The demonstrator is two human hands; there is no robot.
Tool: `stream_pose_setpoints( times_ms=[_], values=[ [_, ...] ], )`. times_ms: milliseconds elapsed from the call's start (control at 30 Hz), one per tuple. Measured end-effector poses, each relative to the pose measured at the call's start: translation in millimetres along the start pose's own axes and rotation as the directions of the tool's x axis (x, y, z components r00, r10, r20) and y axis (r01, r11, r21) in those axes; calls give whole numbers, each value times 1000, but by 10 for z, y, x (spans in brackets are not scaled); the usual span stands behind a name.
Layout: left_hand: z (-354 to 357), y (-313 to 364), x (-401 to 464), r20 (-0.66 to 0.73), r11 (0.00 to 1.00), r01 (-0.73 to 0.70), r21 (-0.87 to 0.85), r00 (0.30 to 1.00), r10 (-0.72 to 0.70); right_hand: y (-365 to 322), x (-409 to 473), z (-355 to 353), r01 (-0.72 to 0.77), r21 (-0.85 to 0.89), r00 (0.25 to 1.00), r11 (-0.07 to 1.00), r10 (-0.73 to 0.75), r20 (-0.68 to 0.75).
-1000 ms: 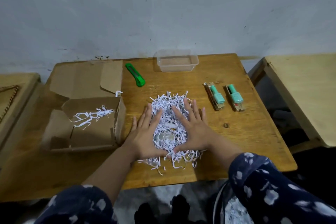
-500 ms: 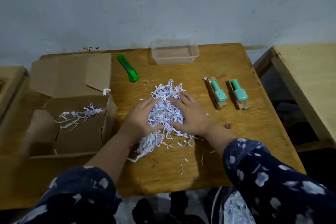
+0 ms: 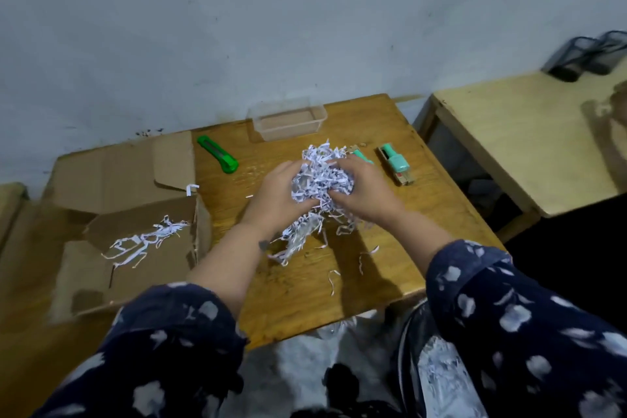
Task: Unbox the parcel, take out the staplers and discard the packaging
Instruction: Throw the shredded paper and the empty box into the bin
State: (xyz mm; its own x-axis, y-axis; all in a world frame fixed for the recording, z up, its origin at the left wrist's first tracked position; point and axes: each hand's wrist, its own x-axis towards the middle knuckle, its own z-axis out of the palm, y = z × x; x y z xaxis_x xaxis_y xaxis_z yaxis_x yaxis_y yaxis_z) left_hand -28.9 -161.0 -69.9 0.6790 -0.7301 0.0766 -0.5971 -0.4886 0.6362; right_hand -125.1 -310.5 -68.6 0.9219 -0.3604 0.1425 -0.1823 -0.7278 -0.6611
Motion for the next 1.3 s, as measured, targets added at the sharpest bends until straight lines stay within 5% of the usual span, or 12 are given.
stream_pose_setpoints(
  times_ms=[400,667,833,1100,1300],
  values=[
    [730,1479,-183,154,890,-442,-114,877,455,150,-1582,-1222,-299,-112,889,948,234,-393],
    [1977,2202,-727,366,804,-503,-317,717,593,853,-2942,-1440,-600,-85,733,795,505,-456],
    [2833,2230,-984,526,842,-431,-325,657,539,1491,-3553,-1215,-705,64,636,706,669,-384],
    [4346,1506,-1285,728,919,-390,-53,615,303,2751,-4163,-163,-834,244,486,495,868,-99],
    [5288,939,-1451,843,934,-352,65,520,138,3614,-4481,658,-887,327,365,326,929,61]
  ],
)
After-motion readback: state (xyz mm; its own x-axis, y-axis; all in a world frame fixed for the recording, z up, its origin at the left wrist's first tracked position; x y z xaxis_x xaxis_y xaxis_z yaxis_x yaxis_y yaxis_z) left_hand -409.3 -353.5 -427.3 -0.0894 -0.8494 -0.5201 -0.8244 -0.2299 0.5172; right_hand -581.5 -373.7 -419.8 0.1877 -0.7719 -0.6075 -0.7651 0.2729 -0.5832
